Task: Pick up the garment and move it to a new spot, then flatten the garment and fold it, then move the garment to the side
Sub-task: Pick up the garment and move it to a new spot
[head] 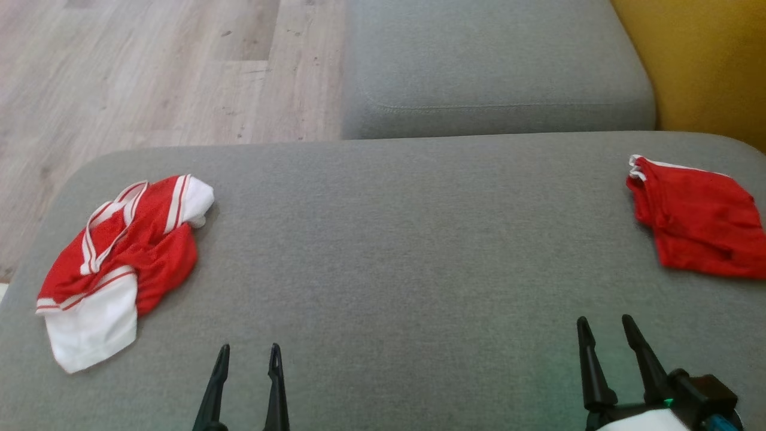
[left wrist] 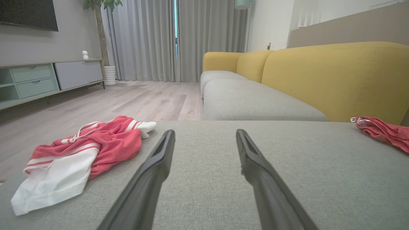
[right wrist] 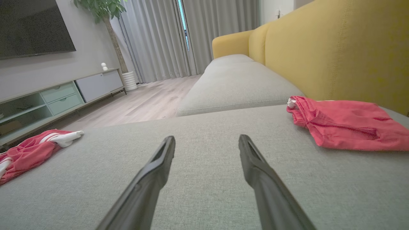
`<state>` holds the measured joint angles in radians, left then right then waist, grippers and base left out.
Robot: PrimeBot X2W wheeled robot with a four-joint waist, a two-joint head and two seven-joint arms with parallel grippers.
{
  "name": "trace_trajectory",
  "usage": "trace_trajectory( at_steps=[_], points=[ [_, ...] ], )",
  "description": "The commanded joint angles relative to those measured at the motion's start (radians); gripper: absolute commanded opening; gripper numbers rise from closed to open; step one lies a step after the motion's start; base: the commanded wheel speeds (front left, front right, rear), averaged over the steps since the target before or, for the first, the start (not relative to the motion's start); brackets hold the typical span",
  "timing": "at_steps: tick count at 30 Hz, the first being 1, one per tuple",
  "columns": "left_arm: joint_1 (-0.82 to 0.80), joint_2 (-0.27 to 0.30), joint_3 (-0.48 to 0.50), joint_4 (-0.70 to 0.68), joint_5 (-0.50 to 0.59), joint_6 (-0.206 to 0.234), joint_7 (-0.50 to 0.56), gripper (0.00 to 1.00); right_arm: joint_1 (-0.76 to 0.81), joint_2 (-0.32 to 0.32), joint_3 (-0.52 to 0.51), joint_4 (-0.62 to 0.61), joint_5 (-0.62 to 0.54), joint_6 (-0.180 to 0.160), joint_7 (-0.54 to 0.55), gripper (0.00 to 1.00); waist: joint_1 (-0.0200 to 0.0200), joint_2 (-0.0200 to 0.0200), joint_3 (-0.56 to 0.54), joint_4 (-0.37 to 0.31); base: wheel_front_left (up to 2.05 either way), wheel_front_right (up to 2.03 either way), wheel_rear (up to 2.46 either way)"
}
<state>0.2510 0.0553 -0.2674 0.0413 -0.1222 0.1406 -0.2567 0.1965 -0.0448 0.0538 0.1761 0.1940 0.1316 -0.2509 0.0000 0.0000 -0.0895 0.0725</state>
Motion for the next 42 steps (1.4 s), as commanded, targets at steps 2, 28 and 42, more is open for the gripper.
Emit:
trace_trajectory(
  at_steps=[2,28,42],
  points=[
    [-0.054,-0.005,0.032,-0.028,-0.004,0.000,-0.005,1.00,-0.032,-0.006,0.033,-0.024,0.011,-0.001,-0.011,1.00,0.0000,0.0000,0.006,0.024,0.00,0.00,0.00],
    [-0.064,-0.005,0.163,-0.057,0.034,-0.031,-0.005,1.00,-0.027,-0.005,0.069,-0.004,-0.002,-0.001,-0.011,1.00,0.0000,0.0000,0.082,0.436,0.00,0.00,0.00],
    [-0.604,0.102,0.271,0.015,0.047,-0.160,-0.005,1.00,-0.196,-0.159,0.066,-0.105,-0.076,-0.001,-0.011,1.00,0.0000,0.0000,0.432,0.342,0.00,0.00,0.00]
  ],
)
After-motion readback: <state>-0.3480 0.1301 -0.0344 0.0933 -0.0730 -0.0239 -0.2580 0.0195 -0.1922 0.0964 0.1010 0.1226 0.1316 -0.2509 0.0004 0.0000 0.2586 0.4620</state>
